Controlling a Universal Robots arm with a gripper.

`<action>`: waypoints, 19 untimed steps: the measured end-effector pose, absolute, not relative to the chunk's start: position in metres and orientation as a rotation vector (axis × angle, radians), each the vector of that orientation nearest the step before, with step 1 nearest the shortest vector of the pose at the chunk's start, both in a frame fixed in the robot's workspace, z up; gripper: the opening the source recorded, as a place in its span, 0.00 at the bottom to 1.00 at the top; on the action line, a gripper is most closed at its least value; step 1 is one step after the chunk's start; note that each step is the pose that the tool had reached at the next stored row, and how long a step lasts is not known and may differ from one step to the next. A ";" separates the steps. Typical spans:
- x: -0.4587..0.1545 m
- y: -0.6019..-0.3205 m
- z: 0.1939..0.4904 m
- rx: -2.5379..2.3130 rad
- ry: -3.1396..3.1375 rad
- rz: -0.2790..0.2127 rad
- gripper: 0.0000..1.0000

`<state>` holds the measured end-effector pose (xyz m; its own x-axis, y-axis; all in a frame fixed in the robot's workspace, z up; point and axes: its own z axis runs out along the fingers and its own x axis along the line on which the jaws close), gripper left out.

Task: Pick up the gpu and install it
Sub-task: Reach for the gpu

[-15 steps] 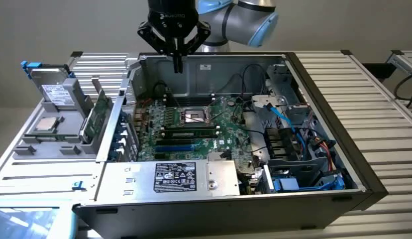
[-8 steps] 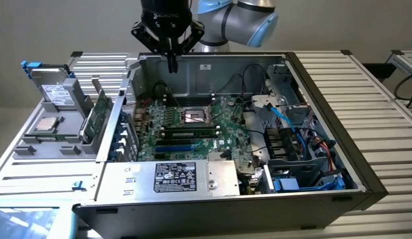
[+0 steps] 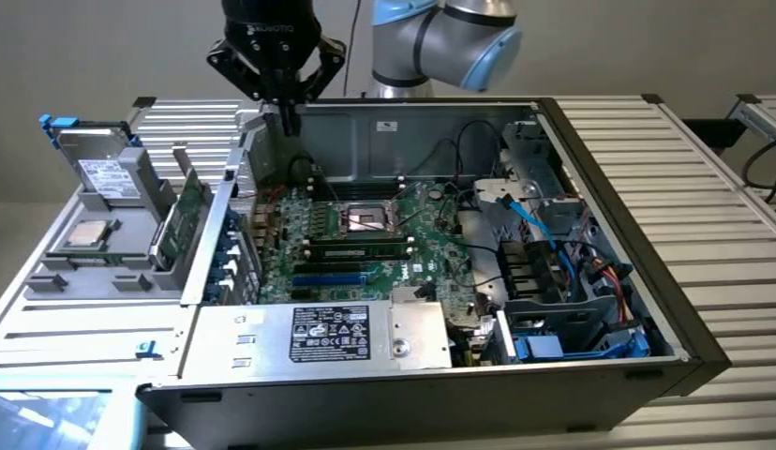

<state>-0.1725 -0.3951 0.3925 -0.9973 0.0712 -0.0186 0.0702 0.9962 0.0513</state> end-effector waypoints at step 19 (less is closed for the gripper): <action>-0.259 -0.391 0.389 0.111 3.118 0.100 0.12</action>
